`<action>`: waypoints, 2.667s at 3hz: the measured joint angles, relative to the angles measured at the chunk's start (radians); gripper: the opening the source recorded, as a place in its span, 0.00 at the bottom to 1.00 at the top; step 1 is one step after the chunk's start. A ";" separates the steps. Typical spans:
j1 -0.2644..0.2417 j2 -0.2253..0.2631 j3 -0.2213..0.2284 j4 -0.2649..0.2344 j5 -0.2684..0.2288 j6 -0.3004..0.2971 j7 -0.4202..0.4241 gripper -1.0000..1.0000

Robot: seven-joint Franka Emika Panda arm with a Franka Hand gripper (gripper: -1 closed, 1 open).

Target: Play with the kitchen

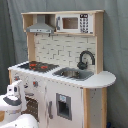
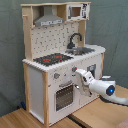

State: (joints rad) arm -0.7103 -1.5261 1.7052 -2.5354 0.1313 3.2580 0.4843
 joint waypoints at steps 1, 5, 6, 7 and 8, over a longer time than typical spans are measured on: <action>-0.045 -0.001 0.009 0.055 0.000 -0.004 0.079 1.00; -0.089 -0.028 0.031 0.100 -0.008 -0.102 0.277 0.00; -0.057 -0.028 0.032 0.100 -0.016 -0.161 0.262 0.00; -0.003 -0.028 0.030 0.100 -0.016 -0.251 0.265 0.00; 0.053 -0.028 0.028 0.104 -0.017 -0.340 0.267 0.00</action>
State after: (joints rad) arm -0.6576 -1.5544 1.7335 -2.4311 0.1139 2.9185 0.7513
